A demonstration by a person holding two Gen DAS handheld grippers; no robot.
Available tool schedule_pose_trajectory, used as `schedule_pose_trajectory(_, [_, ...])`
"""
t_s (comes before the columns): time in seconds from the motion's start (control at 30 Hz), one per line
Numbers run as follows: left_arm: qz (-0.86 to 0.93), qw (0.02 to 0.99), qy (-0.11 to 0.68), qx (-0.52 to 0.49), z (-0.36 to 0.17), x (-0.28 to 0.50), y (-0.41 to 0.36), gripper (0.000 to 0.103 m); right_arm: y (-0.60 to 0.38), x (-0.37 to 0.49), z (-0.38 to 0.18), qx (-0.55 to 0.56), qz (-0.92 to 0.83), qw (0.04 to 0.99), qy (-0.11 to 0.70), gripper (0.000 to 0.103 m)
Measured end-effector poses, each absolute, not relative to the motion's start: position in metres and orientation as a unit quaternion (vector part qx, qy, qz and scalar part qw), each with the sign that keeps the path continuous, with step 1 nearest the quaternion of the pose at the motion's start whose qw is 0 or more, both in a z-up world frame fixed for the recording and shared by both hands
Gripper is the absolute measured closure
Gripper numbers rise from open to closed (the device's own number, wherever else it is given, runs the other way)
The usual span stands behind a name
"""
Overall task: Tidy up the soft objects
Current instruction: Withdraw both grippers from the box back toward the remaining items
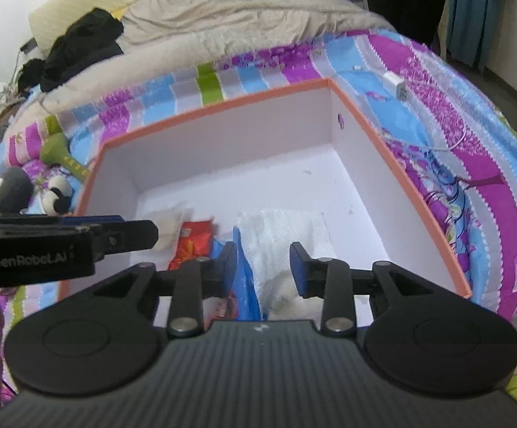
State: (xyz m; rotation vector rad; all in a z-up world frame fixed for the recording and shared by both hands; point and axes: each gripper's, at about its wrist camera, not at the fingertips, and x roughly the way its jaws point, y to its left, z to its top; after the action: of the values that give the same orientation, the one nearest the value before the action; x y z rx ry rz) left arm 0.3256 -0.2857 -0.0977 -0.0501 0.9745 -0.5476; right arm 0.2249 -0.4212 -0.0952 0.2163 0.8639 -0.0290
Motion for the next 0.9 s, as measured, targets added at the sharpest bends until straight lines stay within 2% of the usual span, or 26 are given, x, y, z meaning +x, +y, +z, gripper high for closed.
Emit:
schedule_pose_trajectory(0.53, [-0.249, 0.897, 0.363, -0.039, -0.017, 0.233, -0.219, 0.061, -0.381, 0.147, -0.026, 0.096, 0.012, 0.941, 0.323, 0.067])
schedule_pose_trajectory(0.9, [-0.224, 0.912, 0.339, -0.052, -0.004, 0.157, -0.155, 0.061, -0.327, 0.092, -0.021, 0.085, 0.049, 0.947, 0.306, 0.067])
